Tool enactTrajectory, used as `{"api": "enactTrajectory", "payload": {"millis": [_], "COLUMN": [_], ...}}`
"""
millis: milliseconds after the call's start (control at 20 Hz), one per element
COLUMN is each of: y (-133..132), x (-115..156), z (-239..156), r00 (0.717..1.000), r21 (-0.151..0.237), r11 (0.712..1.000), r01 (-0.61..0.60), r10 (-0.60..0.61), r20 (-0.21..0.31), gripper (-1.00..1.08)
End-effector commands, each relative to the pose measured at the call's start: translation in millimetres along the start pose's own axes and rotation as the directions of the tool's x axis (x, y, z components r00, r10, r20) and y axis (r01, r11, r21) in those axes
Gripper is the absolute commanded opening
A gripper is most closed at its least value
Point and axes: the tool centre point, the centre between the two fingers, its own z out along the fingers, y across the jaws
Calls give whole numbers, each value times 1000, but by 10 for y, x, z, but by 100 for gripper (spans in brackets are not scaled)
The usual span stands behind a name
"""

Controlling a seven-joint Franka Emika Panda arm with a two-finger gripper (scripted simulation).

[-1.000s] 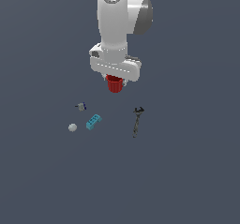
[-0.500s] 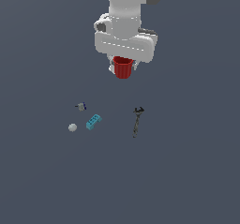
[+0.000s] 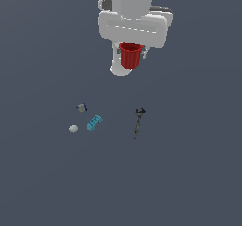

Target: Pick up a designated object from a clutter of objects.

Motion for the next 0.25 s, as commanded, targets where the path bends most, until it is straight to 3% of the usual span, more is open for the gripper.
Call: {"api": "enactTrajectory", "payload": {"millis": [0,200], "y": [-28,-41], "x": [5,12], "z": [-70,-97], "r00": [1000,1000], "r21": [0,0], "r11": [1000,1000], "r01": [0,0], "r10": [0,0], "r20": [-1,-1], "gripper": [-100,-100]}}
